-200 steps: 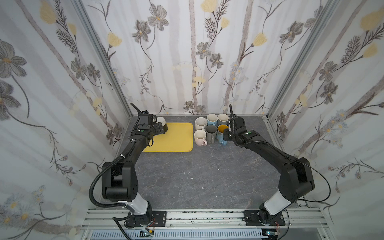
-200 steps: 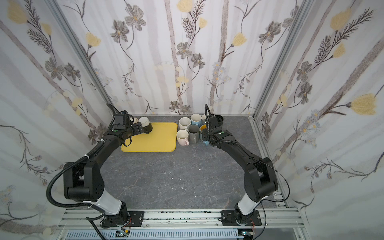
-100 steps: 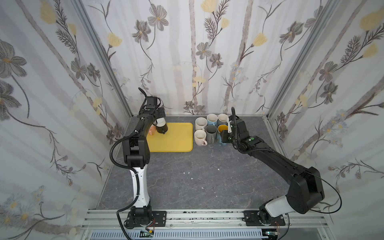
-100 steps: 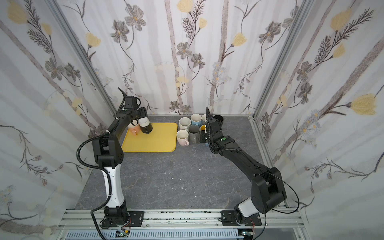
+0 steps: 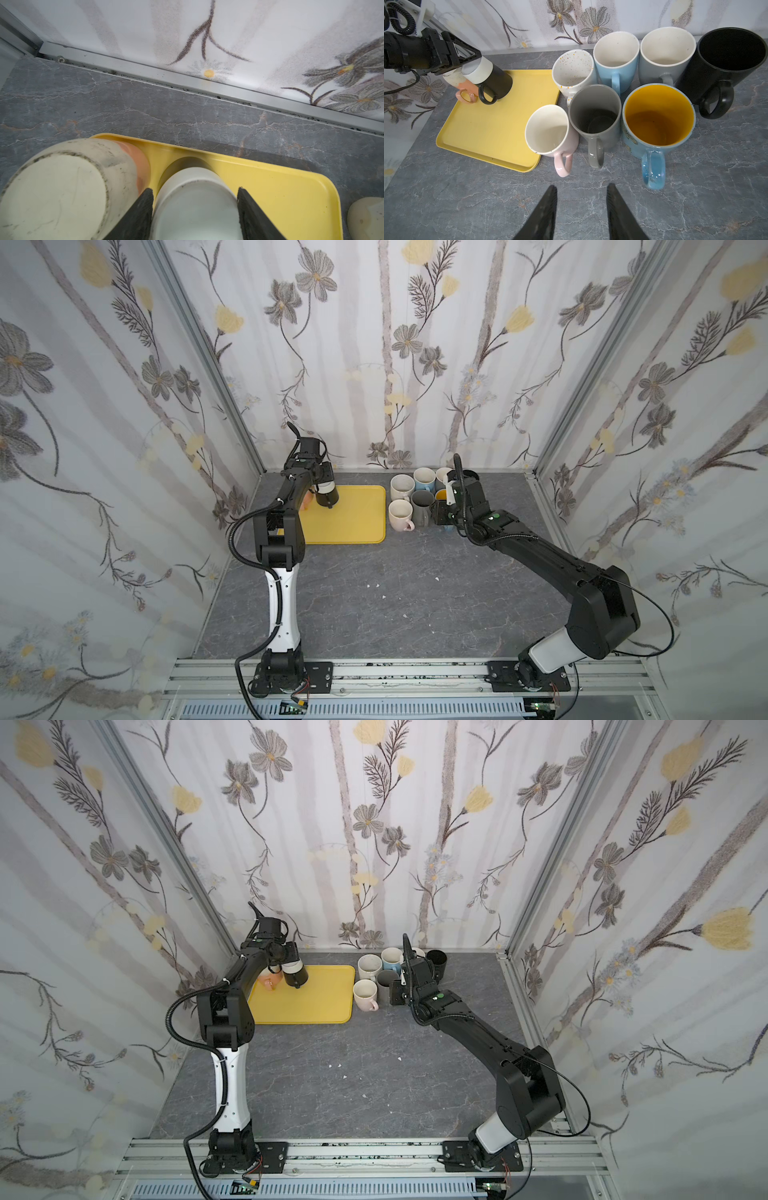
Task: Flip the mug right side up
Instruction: 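Release the blue mug with the right gripper while the left moves over the black mug, then grasp the upside-down black-and-white mug on the tray with the left gripper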
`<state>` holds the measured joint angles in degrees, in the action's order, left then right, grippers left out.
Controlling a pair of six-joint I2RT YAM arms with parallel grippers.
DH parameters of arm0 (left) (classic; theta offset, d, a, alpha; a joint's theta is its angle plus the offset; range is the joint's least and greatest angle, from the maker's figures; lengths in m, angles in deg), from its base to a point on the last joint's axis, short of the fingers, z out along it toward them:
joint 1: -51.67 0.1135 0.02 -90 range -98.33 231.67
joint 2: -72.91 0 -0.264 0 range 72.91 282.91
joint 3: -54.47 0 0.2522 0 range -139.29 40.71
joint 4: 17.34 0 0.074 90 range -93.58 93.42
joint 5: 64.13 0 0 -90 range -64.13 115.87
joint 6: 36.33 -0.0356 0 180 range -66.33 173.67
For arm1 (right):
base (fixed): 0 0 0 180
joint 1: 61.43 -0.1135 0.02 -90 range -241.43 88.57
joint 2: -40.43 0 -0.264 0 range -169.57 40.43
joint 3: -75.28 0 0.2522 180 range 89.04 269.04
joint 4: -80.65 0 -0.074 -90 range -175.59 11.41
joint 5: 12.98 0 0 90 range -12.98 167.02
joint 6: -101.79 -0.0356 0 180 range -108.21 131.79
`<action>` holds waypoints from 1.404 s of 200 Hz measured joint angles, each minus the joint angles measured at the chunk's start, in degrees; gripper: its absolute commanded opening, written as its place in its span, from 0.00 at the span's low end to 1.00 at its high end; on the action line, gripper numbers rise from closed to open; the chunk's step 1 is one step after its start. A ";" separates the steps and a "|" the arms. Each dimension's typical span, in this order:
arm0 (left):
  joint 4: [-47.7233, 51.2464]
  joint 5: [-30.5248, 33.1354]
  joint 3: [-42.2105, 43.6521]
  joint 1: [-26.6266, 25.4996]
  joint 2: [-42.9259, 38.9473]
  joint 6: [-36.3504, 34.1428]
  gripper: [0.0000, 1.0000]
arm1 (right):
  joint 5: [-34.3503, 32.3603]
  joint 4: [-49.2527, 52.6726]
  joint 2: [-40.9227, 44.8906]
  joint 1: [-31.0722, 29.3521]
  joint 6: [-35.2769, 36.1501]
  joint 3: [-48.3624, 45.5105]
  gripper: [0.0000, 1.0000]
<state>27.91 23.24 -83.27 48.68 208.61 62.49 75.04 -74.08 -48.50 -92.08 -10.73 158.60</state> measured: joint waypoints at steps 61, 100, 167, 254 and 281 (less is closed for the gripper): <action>-1.84 -0.50 6.73 -3.91 -3.67 -1.79 0.53 | 0.26 0.09 -1.53 -1.81 -0.66 0.98 0.40; -4.37 -0.57 17.79 -8.04 -10.62 -2.84 0.53 | 0.66 0.74 -4.52 -5.14 -1.01 3.89 0.40; -6.82 -0.63 33.07 -12.72 -21.92 -2.82 0.59 | 0.79 1.57 -7.91 -8.52 -2.08 6.32 0.40; -7.65 2.47 47.19 -13.31 -37.16 -1.60 0.64 | 2.27 1.62 -11.04 -9.20 -2.10 8.70 0.40; -10.01 -1.03 53.51 -13.42 -38.58 -4.66 0.63 | 3.13 1.62 -11.17 -9.25 -2.12 8.90 0.40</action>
<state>17.90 22.21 -29.76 35.26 170.03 57.84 78.17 -72.47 -59.66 -101.33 -12.85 167.50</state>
